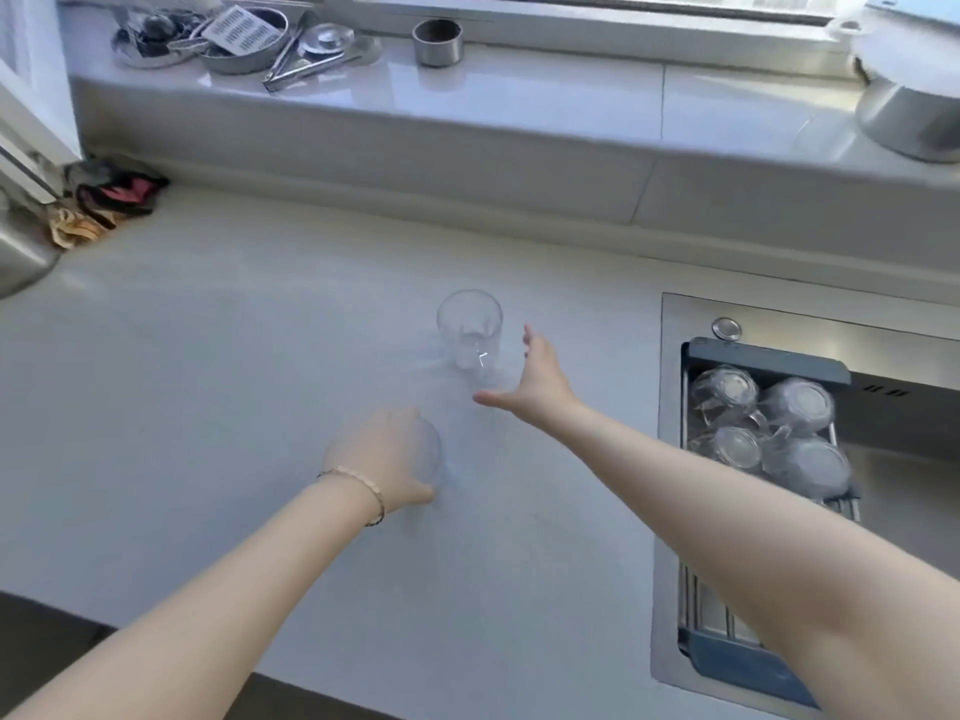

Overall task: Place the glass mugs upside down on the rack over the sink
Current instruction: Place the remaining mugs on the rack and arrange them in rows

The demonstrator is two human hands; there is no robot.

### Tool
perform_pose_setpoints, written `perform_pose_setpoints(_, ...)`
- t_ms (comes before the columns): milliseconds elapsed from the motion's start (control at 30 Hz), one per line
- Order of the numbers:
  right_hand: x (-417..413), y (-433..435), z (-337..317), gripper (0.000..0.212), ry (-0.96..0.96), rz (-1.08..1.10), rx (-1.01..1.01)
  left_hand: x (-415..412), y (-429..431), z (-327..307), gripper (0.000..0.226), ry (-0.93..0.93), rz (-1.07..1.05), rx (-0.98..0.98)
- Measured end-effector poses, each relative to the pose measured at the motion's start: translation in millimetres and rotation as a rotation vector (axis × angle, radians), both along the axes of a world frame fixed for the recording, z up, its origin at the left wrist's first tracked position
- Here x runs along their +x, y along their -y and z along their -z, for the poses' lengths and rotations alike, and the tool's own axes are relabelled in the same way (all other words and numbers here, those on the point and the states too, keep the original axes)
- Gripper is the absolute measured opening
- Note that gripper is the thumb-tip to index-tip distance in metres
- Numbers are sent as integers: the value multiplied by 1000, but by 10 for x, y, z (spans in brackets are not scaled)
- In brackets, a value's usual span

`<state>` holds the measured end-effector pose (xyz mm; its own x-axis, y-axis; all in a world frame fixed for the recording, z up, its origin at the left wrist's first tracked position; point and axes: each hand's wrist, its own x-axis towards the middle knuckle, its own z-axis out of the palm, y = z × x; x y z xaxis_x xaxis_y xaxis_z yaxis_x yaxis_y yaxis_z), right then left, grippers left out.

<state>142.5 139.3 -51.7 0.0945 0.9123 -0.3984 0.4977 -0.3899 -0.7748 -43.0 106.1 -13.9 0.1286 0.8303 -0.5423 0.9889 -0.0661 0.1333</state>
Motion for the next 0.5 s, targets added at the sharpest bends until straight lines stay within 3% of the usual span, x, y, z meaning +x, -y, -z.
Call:
perform_pose_setpoints(133, -145, -471, 167, 121, -13, 12, 25, -59, -108, 43, 73, 52, 9, 20)
perform_pose_setpoints(300, -286, -458, 275, 86, -60, 168, 114, -113, -121, 102, 78, 124, 2, 63)
perform_pose_setpoints(500, 34, 307, 149, 73, -266, 272, 104, -73, -12, 89, 81, 210, -56, 98)
